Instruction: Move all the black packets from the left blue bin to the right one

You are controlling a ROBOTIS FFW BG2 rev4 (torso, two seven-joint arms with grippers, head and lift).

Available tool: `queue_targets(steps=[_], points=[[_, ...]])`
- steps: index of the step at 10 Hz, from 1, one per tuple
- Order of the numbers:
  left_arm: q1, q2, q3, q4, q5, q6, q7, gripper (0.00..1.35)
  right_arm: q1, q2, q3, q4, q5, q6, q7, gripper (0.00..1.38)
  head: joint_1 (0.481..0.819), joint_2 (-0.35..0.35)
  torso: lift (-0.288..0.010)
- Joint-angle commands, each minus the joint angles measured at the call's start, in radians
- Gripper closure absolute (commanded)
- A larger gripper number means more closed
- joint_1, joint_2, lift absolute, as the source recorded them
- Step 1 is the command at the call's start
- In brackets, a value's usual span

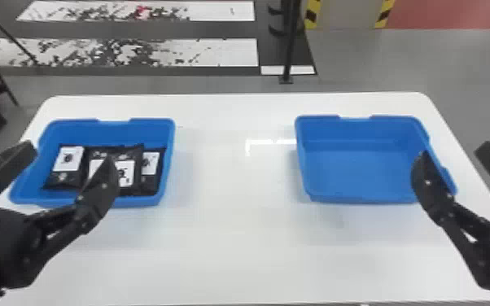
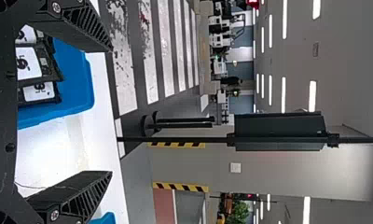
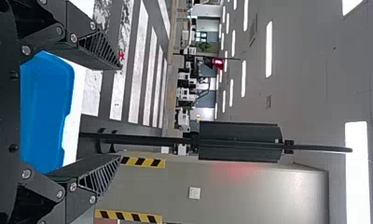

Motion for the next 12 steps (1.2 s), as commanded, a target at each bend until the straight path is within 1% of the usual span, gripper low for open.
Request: queue_targets(steps=[1, 10, 12], points=[[0.001, 0.000, 0.000, 0.000, 0.000, -0.002, 0.000, 0.10, 0.000, 0.001, 0.000, 0.000, 0.000, 0.000, 0.000, 0.39, 0.695, -0.004, -0.140], [-0.004, 0.000, 0.000, 0.010, 0.010, 0.010, 0.000, 0.10, 0.000, 0.001, 0.000, 0.005, -0.004, 0.000, 0.000, 0.40, 0.695, -0.005, -0.140], [-0.053, 0.000, 0.032, 0.062, 0.014, 0.066, 0.000, 0.10, -0.002, 0.001, 0.004, 0.007, -0.004, 0.000, 0.000, 0.40, 0.695, -0.002, -0.140]])
